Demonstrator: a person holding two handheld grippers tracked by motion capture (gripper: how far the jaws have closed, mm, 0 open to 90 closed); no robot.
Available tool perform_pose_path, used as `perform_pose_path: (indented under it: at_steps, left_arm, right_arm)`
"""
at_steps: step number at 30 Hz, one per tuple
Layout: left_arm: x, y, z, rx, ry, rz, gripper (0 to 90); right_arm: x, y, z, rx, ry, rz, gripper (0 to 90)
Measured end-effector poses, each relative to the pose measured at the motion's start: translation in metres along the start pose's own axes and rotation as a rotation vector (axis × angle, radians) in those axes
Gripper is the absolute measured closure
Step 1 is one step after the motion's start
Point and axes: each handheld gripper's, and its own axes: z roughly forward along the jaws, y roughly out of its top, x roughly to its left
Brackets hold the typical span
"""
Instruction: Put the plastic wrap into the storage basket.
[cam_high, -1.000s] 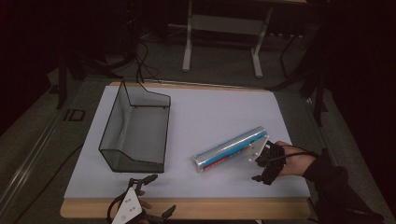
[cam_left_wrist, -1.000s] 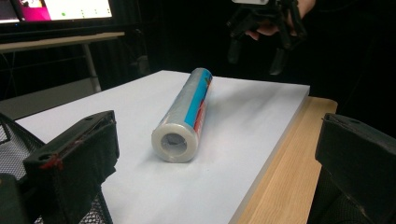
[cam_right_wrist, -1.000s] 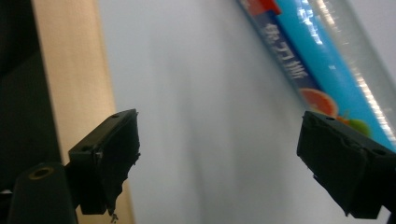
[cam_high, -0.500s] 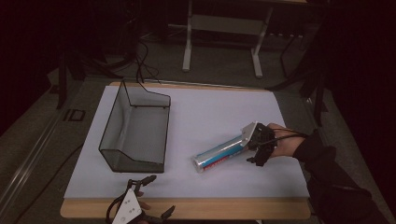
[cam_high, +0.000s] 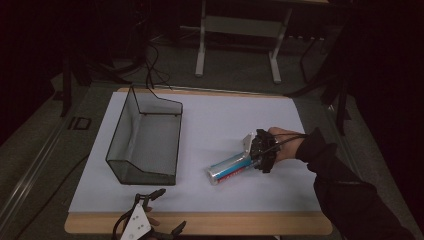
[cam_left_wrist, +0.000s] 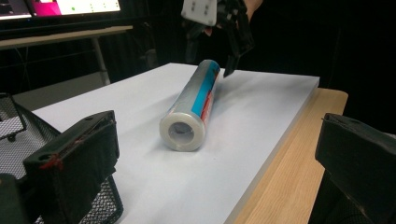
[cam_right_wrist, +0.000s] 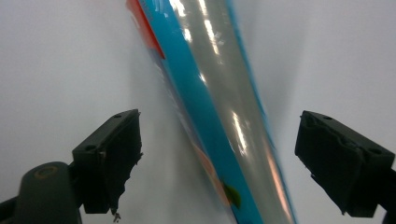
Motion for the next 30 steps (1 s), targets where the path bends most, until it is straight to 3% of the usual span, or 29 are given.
perform_pose_path:
  at_steps: [5, 8, 17, 20, 30]
  left_arm:
    - [0.0, 0.0, 0.0, 0.002, 0.002, 0.0, 0.2]
    - [0.001, -0.001, 0.001, 0.004, -0.006, -0.007, 0.2]
    - [0.001, -0.001, 0.001, -0.001, -0.016, -0.015, 0.1]
    - [0.001, -0.001, 0.001, 0.0, -0.017, -0.014, 0.2]
    - [0.001, -0.001, 0.002, 0.002, -0.024, -0.015, 0.1]
  right_arm:
    - [-0.002, 0.012, 0.017, -0.002, 0.032, -0.049, 17.4]
    - [-0.003, 0.016, 0.022, 0.0, 0.054, -0.047, 17.4]
    - [-0.003, 0.029, 0.049, 0.038, 0.071, -0.116, 17.6]
    - [-0.003, 0.03, 0.054, 0.055, 0.072, -0.127, 17.7]
    - [-0.005, 0.03, 0.058, 0.02, 0.067, -0.155, 25.6]
